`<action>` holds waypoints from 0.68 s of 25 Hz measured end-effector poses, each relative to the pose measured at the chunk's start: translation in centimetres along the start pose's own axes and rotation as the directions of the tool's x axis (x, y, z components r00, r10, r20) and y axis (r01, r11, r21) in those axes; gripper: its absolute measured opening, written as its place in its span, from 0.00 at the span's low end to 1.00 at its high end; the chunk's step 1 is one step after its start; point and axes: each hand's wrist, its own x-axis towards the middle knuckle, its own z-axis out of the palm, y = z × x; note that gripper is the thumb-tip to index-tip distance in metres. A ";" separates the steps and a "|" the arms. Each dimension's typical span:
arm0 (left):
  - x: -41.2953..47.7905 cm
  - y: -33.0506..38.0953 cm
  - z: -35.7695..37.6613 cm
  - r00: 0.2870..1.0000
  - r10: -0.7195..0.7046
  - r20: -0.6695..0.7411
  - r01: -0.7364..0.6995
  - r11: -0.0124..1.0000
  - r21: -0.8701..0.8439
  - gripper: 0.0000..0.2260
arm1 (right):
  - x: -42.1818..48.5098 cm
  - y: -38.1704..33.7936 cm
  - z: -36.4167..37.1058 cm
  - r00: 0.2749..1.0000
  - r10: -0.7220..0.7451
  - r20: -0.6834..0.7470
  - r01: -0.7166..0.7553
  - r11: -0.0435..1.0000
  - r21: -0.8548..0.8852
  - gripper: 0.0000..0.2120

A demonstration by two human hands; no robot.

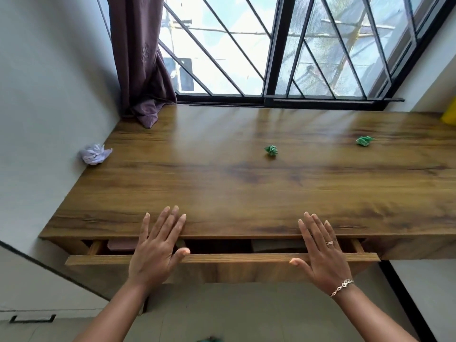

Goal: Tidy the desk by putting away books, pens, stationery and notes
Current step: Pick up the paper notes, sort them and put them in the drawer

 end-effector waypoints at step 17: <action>1.3 1.3 3.3 0.963 0.029 -0.267 0.026 0.979 0.200 0.24 | 2.6 -1.0 1.6 0.979 0.137 -0.151 -0.135 0.991 0.024 0.27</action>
